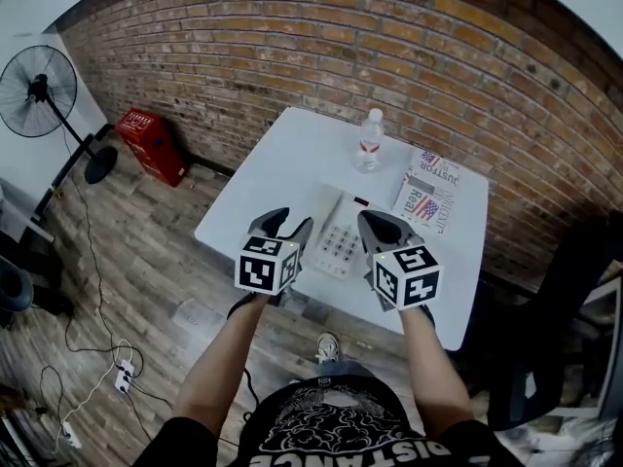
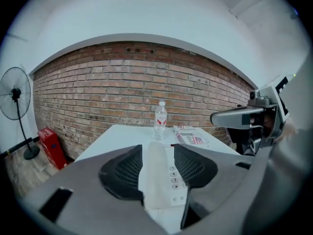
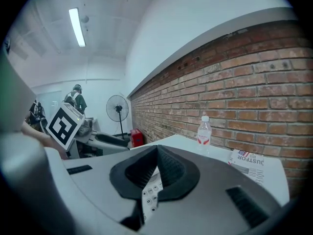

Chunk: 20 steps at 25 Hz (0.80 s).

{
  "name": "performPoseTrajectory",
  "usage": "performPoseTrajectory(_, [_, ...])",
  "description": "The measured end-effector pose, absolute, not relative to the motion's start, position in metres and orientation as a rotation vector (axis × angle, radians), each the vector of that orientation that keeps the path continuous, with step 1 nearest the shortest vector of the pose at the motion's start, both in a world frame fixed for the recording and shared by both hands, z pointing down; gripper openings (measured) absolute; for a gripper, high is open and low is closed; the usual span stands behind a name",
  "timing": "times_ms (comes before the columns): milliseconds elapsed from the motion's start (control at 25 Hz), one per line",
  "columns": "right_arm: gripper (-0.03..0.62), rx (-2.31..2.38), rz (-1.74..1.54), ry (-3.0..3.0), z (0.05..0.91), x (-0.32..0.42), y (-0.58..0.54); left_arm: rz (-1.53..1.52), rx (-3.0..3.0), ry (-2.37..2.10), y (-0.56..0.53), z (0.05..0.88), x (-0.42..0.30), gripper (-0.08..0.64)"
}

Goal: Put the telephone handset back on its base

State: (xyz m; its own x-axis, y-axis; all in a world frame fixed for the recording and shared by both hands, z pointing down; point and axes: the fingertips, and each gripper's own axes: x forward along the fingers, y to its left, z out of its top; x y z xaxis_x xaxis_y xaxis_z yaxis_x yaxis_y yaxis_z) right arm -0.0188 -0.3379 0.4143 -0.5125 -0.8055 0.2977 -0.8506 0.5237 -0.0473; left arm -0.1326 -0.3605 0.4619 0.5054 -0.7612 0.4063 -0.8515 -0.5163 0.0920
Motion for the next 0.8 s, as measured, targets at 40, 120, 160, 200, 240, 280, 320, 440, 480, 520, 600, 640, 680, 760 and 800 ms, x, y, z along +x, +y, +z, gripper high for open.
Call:
performPoseTrajectory(40, [0.002,1.402,0.265,-2.527,0.411,-0.020,-0.333,0.436,2.475,-1.369,-0.357,0.456,-0.137,0.206])
performPoseTrajectory(120, [0.002,1.409,0.247,-2.528,0.405,-0.022,-0.324,0.401,2.485,-1.391,-0.348,0.445,-0.146,0.204])
performPoseTrajectory(160, [0.002,1.413,0.238,-2.529,0.402,-0.023,-0.319,0.389,2.491,-1.404,-0.344,0.440,-0.150,0.202])
performPoseTrajectory(200, [0.002,1.417,0.229,-2.530,0.399,-0.023,-0.314,0.376,2.499,-1.416,-0.339,0.435,-0.155,0.201])
performPoseTrajectory(240, [0.002,1.422,0.221,-2.530,0.397,-0.024,-0.310,0.363,2.506,-1.428,-0.335,0.430,-0.159,0.199])
performPoseTrajectory(280, [0.002,1.426,0.214,-2.530,0.395,-0.024,-0.306,0.349,2.512,-1.438,-0.331,0.426,-0.162,0.196])
performPoseTrajectory(320, [0.002,1.431,0.208,-2.530,0.394,-0.024,-0.301,0.336,2.517,-1.446,-0.326,0.422,-0.166,0.191])
performPoseTrajectory(440, [0.002,1.441,0.197,-2.529,0.389,-0.026,-0.289,0.317,2.526,-1.474,-0.311,0.414,-0.178,0.162])
performPoseTrajectory(480, [0.002,1.439,0.193,-2.531,0.387,-0.028,-0.285,0.312,2.525,-1.488,-0.306,0.411,-0.182,0.155])
performPoseTrajectory(520, [0.002,1.434,0.187,-2.537,0.385,-0.030,-0.280,0.307,2.522,-1.503,-0.302,0.409,-0.187,0.149])
performPoseTrajectory(600, [0.002,1.418,0.172,-2.551,0.382,-0.034,-0.273,0.295,2.513,-1.534,-0.294,0.406,-0.197,0.125])
performPoseTrajectory(640, [0.002,1.413,0.164,-2.554,0.381,-0.035,-0.269,0.289,2.509,-1.548,-0.290,0.405,-0.201,0.105])
performPoseTrajectory(680, [0.002,1.412,0.157,-2.555,0.380,-0.036,-0.266,0.283,2.505,-1.560,-0.287,0.404,-0.205,0.079])
performPoseTrajectory(760, [0.002,1.417,0.150,-2.552,0.379,-0.036,-0.261,0.271,2.503,-1.575,-0.281,0.402,-0.211,0.049])
performPoseTrajectory(800, [0.002,1.420,0.151,-2.553,0.379,-0.036,-0.259,0.266,2.501,-1.583,-0.278,0.401,-0.214,0.040])
